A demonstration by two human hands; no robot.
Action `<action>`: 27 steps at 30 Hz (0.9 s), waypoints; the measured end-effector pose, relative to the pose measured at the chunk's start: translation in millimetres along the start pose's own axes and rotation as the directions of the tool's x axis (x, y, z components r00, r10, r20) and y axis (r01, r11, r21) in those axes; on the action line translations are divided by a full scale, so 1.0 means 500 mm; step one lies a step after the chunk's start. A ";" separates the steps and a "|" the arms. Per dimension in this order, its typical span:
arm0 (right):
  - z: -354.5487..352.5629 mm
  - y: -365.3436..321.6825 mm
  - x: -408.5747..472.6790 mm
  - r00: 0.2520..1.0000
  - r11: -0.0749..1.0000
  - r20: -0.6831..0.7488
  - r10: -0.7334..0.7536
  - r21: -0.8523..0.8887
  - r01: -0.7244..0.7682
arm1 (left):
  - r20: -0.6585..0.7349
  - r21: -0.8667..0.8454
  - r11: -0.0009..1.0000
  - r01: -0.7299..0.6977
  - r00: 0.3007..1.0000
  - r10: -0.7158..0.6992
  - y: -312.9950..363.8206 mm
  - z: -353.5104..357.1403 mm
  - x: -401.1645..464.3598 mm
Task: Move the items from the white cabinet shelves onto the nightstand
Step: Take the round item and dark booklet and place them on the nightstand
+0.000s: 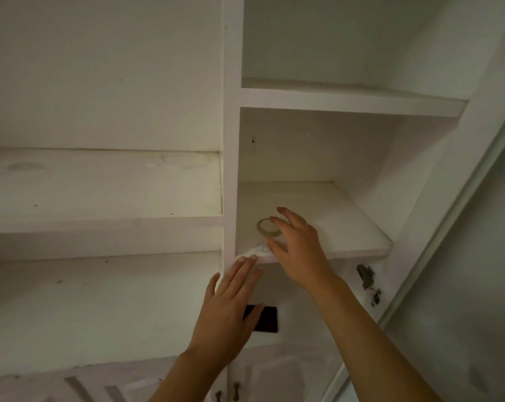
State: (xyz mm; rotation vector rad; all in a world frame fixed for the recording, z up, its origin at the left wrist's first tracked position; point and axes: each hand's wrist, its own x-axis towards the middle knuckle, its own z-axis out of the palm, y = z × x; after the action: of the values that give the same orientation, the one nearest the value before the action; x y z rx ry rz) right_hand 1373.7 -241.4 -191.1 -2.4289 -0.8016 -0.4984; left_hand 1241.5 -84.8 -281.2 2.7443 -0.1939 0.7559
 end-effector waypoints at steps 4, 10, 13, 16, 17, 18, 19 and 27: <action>0.023 0.013 0.037 0.997 0.998 0.061 0.049 0.041 -0.052 | -0.008 0.030 0.999 0.043 0.999 -0.043 0.009 0.001 0.001; 0.045 0.020 0.040 0.996 0.995 0.027 0.084 0.057 -0.085 | 0.013 0.014 0.996 0.089 0.996 -0.090 0.026 -0.003 0.005; 0.044 0.021 0.038 0.995 0.992 -0.004 0.102 0.081 -0.101 | -0.003 -0.023 0.993 0.113 0.994 -0.113 0.038 -0.001 0.005; 0.041 0.022 0.035 0.992 0.986 -0.033 0.124 0.119 -0.119 | -0.018 -0.056 0.988 0.147 0.989 -0.148 0.055 -0.006 0.010; 0.040 0.023 0.033 0.990 0.983 -0.042 0.133 0.136 -0.126 | -0.019 -0.062 0.985 0.158 0.987 -0.159 0.059 -0.009 0.012; 0.039 0.023 0.032 0.988 0.979 -0.049 0.144 0.155 -0.135 | -0.017 -0.066 0.984 0.168 0.985 -0.170 0.063 -0.011 0.013; 0.038 0.023 0.028 0.986 0.974 -0.057 0.156 0.177 -0.144 | -0.012 -0.067 0.982 0.175 0.984 -0.177 0.066 -0.012 0.013; 0.007 0.024 -0.010 0.988 0.913 -0.071 0.140 0.395 -0.101 | 0.009 -0.114 0.974 0.196 0.980 -0.196 0.076 -0.043 0.021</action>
State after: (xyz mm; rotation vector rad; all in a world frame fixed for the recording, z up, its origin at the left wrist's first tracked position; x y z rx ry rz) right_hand 1377.8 -249.5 -200.7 -2.0511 -0.6341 -0.3651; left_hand 1232.3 -114.8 -249.1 2.6057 0.0340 0.6717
